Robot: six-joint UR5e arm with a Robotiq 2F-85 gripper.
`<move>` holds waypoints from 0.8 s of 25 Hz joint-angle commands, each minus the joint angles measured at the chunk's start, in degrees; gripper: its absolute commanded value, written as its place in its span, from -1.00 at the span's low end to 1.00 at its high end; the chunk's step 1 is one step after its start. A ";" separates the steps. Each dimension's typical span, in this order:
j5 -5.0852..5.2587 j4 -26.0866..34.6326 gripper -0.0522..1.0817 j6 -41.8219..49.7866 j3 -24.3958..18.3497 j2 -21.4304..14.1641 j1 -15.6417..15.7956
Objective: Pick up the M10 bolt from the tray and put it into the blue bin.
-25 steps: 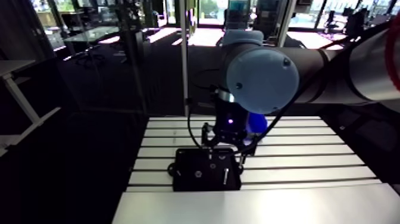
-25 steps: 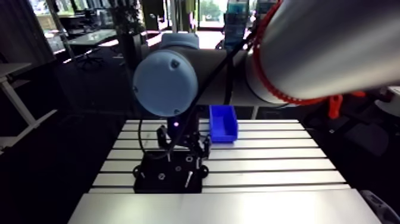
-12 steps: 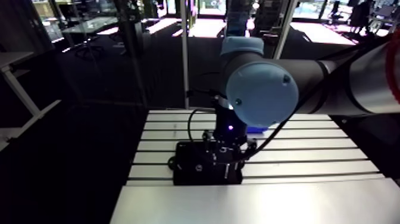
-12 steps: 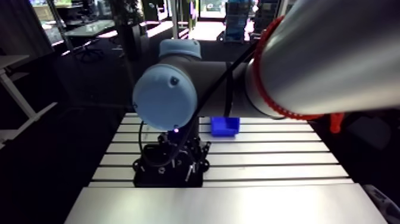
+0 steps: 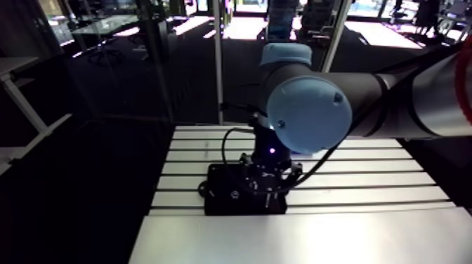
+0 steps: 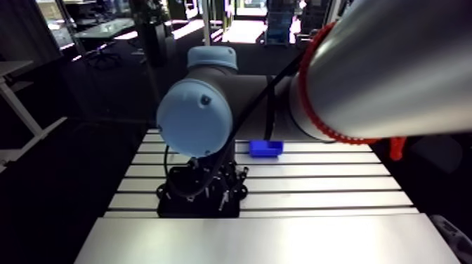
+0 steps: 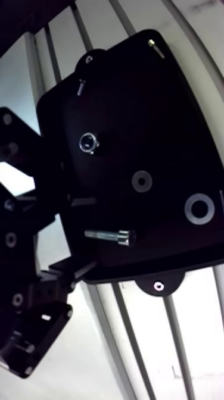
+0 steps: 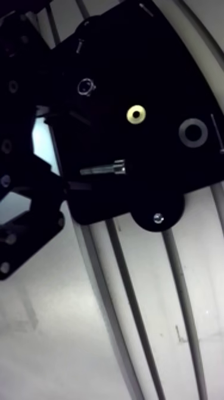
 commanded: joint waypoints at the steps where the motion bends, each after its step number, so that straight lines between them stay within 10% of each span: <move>1: -0.15 -1.00 0.00 -0.07 0.05 0.33 0.00; 20: -1.21 -1.70 0.04 -0.07 0.05 2.35 -0.09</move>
